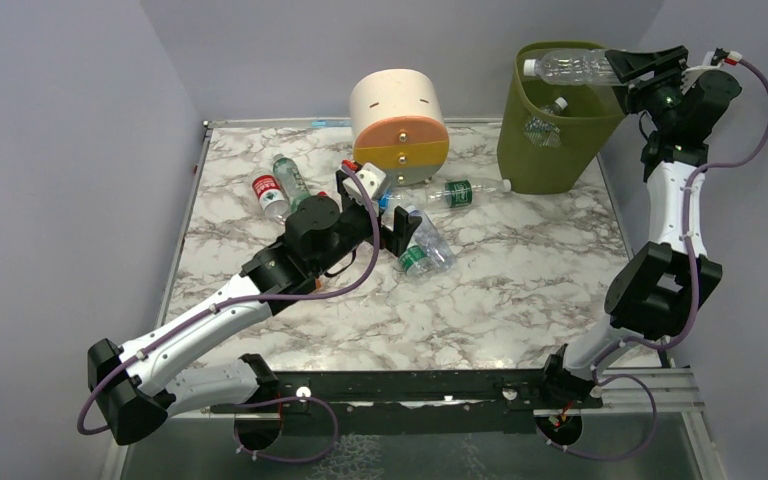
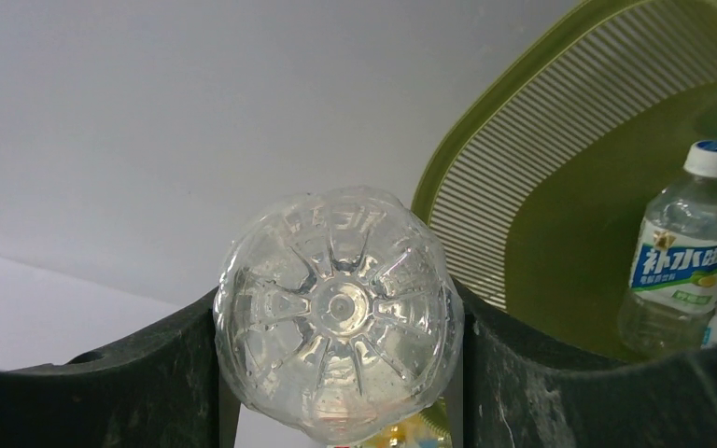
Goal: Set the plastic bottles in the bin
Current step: Place the plastic bottle in the trash bin, then adjust the plastic bottle at the center of the board, then pick up the plastic bottle at the center of the board.
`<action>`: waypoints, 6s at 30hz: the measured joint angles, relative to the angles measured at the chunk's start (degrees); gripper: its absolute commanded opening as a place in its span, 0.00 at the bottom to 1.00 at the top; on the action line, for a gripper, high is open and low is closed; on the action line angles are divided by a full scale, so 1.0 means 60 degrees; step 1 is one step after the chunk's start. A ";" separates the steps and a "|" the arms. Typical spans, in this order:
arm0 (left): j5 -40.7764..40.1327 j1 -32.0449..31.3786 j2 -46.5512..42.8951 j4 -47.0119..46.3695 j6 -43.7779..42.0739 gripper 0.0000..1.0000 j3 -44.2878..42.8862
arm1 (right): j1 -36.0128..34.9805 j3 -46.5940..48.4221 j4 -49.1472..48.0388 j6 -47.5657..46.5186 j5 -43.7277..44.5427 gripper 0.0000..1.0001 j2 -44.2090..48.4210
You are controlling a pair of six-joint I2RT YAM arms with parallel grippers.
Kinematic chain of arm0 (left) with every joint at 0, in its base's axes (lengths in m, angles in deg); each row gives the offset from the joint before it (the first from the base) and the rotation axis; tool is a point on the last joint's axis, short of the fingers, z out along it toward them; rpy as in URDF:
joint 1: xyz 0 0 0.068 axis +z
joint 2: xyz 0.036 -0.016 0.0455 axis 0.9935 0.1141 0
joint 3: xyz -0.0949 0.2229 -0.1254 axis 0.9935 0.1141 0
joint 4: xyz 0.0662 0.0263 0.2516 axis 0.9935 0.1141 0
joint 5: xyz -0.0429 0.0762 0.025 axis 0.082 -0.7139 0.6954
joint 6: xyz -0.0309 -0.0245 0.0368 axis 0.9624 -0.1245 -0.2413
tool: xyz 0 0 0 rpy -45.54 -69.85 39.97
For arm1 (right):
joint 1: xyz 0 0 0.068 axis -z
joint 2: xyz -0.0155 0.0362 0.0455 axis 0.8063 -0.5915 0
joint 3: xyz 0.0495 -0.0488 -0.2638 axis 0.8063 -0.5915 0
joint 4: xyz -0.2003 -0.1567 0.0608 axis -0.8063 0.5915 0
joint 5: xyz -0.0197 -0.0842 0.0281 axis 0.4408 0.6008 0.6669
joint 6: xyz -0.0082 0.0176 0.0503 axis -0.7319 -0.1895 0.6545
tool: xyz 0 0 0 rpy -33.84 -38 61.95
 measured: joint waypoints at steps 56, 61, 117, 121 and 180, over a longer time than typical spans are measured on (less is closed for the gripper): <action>0.0291 0.0036 0.1916 -0.0812 0.0124 0.99 0.0222 | -0.3789 0.0291 0.4007 -0.4517 0.1439 0.92 0.2943; 0.0521 0.0036 0.1931 -0.1042 0.0299 0.99 0.0433 | -0.4889 -0.0900 0.4040 -0.5187 0.1705 0.92 0.2739; 0.0991 0.0036 -0.1078 -0.1348 0.1541 0.99 0.2277 | -0.6604 -0.3370 -0.0346 -0.8921 0.4215 0.90 -0.2259; 0.0991 0.0036 -0.1147 -0.1286 0.1541 0.99 0.2277 | -0.6604 -0.3370 -0.0317 -0.8925 0.4127 0.90 -0.2368; 0.1107 0.0036 -0.1636 -0.1071 0.1931 0.99 0.2554 | -0.6604 -0.4375 0.2670 -0.8229 0.5923 0.90 0.0408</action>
